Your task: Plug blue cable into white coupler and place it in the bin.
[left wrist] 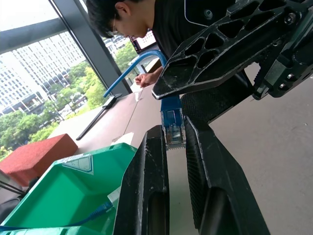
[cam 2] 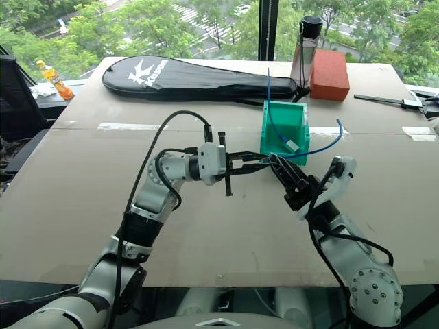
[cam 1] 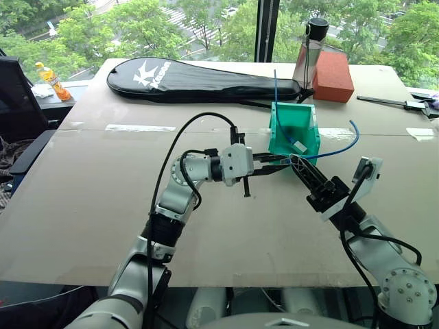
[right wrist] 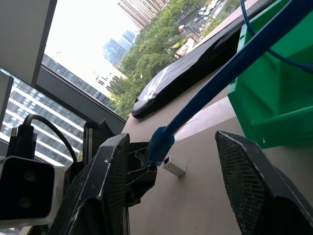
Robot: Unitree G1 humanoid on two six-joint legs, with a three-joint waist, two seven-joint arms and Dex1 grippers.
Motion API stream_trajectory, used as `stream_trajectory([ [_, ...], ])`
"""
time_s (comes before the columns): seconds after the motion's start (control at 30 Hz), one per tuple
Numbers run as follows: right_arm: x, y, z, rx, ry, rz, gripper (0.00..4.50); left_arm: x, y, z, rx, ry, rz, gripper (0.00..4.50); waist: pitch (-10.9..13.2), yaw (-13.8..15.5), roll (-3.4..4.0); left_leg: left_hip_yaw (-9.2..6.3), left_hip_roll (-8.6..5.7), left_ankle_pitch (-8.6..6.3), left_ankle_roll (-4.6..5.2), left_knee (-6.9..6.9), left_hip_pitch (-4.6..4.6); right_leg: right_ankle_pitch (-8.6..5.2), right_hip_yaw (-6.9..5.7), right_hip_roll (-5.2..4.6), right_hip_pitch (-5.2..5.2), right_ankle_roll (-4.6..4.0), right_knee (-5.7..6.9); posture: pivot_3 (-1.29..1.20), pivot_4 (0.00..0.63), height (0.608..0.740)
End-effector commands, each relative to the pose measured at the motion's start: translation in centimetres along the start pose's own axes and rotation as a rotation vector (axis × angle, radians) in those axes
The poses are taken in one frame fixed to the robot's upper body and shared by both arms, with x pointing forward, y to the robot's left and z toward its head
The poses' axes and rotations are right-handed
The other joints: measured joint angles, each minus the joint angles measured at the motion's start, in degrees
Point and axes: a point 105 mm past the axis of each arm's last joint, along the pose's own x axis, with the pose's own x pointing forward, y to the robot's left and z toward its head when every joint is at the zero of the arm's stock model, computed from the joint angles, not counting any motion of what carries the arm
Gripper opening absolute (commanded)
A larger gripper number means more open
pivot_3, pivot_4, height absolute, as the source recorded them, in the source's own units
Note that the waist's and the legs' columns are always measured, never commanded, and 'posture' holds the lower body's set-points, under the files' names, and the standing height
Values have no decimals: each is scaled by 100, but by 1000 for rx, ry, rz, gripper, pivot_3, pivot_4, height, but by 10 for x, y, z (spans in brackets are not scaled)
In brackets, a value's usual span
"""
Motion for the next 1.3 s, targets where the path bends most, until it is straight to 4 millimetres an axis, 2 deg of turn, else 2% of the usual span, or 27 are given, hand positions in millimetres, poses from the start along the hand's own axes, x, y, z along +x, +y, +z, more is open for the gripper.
stream_trajectory([
  [0.03,1,9,5,0,-17,45,2417,0,2,12,38,-44,16,0,0,1,0,0,0,0,0,0,0,0,0,0,0,0,0,0,150,740],
  [0.1,1,9,5,-1,-16,45,1923,0,1,12,37,-45,14,0,0,3,0,0,0,0,0,0,0,0,-1,0,0,0,0,0,150,740],
  [0.2,1,8,5,-5,-18,43,392,-1,-1,11,31,-45,11,0,0,0,0,0,0,0,0,0,0,0,0,0,0,0,0,0,150,740],
  [0.23,1,8,5,-7,-18,43,22,-1,-1,11,30,-44,11,0,0,-1,0,0,0,0,0,0,0,0,0,0,0,0,0,0,150,740],
  [0.43,2,10,5,-22,-4,59,22,0,-2,11,27,-48,8,0,0,3,0,1,1,0,0,0,0,0,0,-1,0,0,-1,0,150,740],
  [0.5,2,10,6,-25,-5,62,22,-2,-1,13,-20,-65,10,0,0,1,0,1,1,0,0,0,0,0,0,0,0,0,-1,0,150,740],
  [0.63,2,10,7,-46,-5,64,0,-11,11,13,-113,-62,91,1956,0,-3,0,0,2,0,0,0,0,0,0,0,0,0,0,0,150,740],
  [0.67,2,10,7,-52,-3,66,0,-15,15,10,-123,-43,124,2283,0,-2,0,0,2,0,0,0,0,0,0,0,0,0,0,0,150,740],
  [0.77,3,7,9,-77,2,66,0,-41,25,-3,-221,22,243,3682,0,-29,0,0,2,0,0,0,1,0,0,0,0,0,0,0,150,740],
  [0.9,3,2,15,-107,-13,60,0,-96,48,-19,-324,142,488,3682,1,-84,1,-2,6,0,0,0,1,0,-3,2,-1,0,0,0,150,740],
  [1.07,5,0,16,-119,-15,68,0,-135,53,-36,-381,238,603,3682,1,-56,0,-3,4,0,0,0,0,-1,-6,-2,-1,1,0,0,150,740],
  [1.17,8,0,16,-124,-14,78,0,-146,46,-51,-418,295,581,3682,1,-55,0,4,1,0,0,0,1,0,0,-4,-1,1,-2,0,150,740],
  [1.3,9,0,15,-132,-10,86,0,-149,39,-67,-429,346,487,3682,1,-45,0,2,2,0,0,-1,0,-1,-4,-1,-2,0,-1,0,150,740],
])
